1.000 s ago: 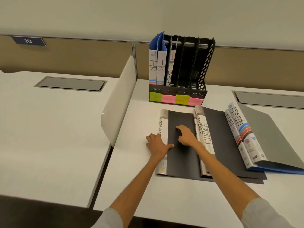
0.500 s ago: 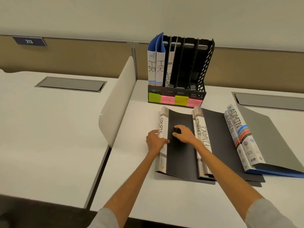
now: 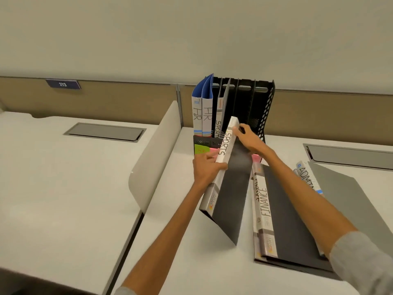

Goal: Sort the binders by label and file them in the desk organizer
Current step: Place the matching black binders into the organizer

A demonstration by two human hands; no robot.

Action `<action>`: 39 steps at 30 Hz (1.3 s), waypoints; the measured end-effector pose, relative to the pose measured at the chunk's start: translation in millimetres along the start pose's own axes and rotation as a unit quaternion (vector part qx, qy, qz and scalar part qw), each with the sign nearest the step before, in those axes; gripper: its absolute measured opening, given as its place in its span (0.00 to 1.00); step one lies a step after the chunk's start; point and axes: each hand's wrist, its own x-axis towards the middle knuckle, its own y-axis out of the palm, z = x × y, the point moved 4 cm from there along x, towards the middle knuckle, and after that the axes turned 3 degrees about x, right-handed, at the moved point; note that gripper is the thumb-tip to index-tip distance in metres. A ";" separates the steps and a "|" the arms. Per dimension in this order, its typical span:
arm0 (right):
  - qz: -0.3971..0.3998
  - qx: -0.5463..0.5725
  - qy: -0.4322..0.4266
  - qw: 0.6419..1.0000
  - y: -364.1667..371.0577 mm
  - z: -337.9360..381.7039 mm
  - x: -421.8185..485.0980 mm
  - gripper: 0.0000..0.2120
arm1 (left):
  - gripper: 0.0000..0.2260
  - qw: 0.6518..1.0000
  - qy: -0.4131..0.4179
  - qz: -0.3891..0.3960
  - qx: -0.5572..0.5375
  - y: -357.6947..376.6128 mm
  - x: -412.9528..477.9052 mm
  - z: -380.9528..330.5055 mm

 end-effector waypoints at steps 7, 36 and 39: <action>-0.010 0.000 -0.038 0.999 -50.7 59.3 3.6 0.38 | 0.25 0.997 0.024 -0.008 -0.068 12.2 -9.2 -35.7; -0.246 0.138 -0.320 0.904 -143.2 174.1 -3.4 0.10 | 0.28 0.972 0.200 0.022 -0.119 53.1 55.5 -71.8; -0.245 0.162 -0.323 0.899 -144.3 178.3 -0.8 0.09 | 0.28 0.971 0.201 0.036 -0.122 54.0 66.4 -73.2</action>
